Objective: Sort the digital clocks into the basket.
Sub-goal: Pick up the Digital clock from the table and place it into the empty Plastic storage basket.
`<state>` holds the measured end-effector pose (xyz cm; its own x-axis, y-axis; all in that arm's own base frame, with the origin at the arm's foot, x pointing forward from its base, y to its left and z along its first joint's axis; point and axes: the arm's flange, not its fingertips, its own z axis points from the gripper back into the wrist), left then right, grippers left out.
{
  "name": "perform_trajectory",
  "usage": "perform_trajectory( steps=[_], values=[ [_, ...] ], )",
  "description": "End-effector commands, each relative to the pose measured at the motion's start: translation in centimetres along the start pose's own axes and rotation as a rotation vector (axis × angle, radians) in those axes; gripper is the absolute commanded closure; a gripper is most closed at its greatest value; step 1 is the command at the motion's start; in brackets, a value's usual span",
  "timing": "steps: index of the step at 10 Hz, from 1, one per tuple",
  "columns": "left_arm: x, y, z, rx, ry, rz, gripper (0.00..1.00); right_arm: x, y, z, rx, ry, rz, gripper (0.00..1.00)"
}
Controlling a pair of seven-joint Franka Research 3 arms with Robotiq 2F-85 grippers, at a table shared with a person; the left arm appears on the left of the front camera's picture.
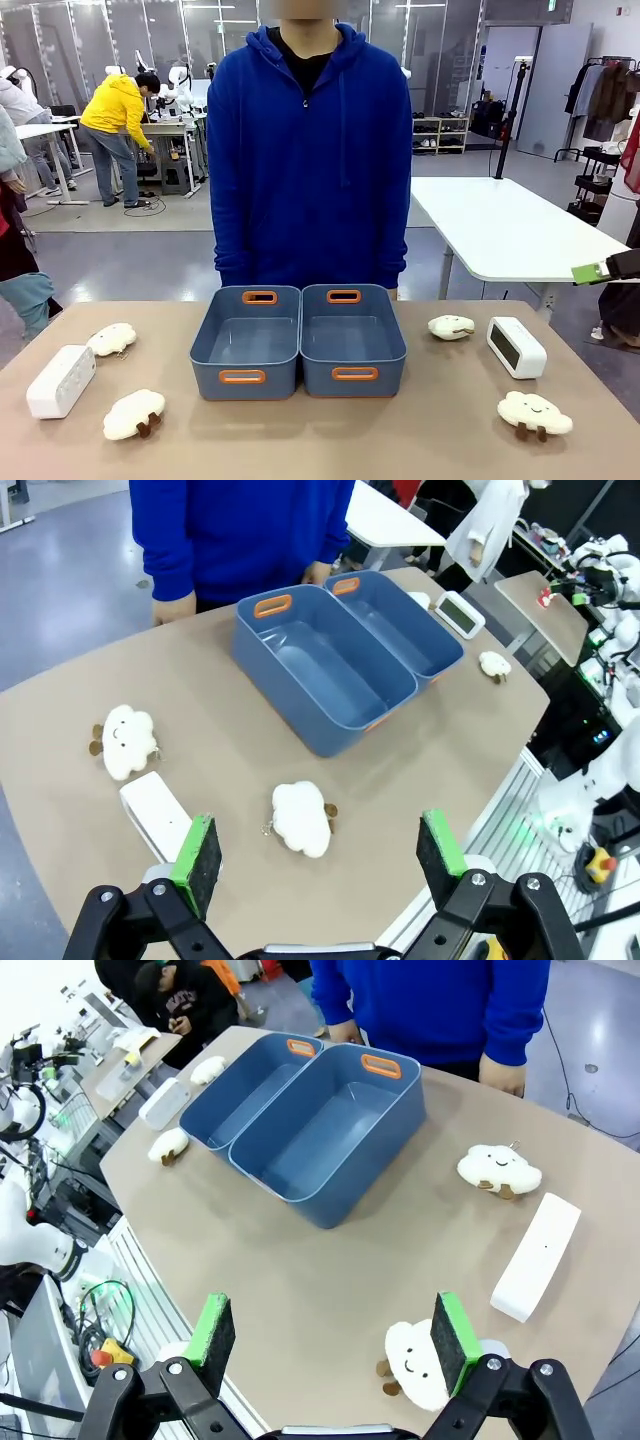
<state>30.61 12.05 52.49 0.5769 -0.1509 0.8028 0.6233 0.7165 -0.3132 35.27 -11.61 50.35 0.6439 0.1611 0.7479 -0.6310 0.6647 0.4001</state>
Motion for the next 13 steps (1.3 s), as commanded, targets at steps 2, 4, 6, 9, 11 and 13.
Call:
perform_trajectory(
  steps=[2,4,6,9,11,13],
  values=[
    [0.02,0.0,0.29,-0.016,-0.005,-0.023,0.0,0.08,0.0,-0.04,0.01,-0.013,0.01,0.0],
    [0.02,0.0,0.29,-0.016,-0.005,-0.023,0.0,0.08,0.0,-0.04,0.01,-0.013,0.01,0.0],
    [0.02,0.0,0.29,-0.016,-0.005,-0.023,0.0,0.08,0.0,-0.04,0.01,-0.013,0.01,0.0],
    [0.02,0.0,0.29,-0.016,-0.005,-0.023,0.0,0.08,0.0,-0.04,0.01,-0.013,0.01,0.0],
    [0.02,0.0,0.29,-0.016,-0.005,-0.023,0.0,0.08,0.0,-0.04,0.01,-0.013,0.01,0.0],
    [0.02,0.0,0.29,-0.016,-0.005,-0.023,0.0,0.08,0.0,-0.04,0.01,-0.013,0.01,0.0]
  ],
)
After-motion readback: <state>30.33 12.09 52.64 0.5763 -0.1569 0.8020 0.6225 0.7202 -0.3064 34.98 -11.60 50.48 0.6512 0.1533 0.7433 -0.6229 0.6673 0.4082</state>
